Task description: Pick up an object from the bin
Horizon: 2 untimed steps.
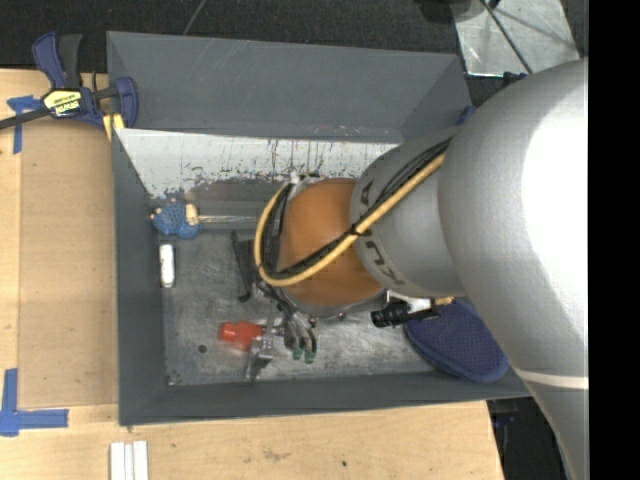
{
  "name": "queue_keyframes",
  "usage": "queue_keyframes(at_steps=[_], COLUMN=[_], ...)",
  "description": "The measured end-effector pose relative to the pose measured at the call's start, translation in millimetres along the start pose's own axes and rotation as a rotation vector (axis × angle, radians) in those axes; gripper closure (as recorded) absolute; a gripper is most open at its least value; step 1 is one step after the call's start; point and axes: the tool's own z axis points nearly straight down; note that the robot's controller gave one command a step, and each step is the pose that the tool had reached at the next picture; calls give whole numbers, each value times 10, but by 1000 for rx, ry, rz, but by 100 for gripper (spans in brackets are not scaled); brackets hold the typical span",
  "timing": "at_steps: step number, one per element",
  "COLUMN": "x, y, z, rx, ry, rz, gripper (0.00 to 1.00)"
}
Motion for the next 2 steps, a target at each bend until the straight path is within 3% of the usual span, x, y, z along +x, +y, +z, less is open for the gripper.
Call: queue_keyframes(at_steps=[1,2], x=[-8,-55], y=[3,5], z=[-17,-50], rx=[0,-3], ry=[-1,-13], rz=[-1,2], gripper=[0,100])
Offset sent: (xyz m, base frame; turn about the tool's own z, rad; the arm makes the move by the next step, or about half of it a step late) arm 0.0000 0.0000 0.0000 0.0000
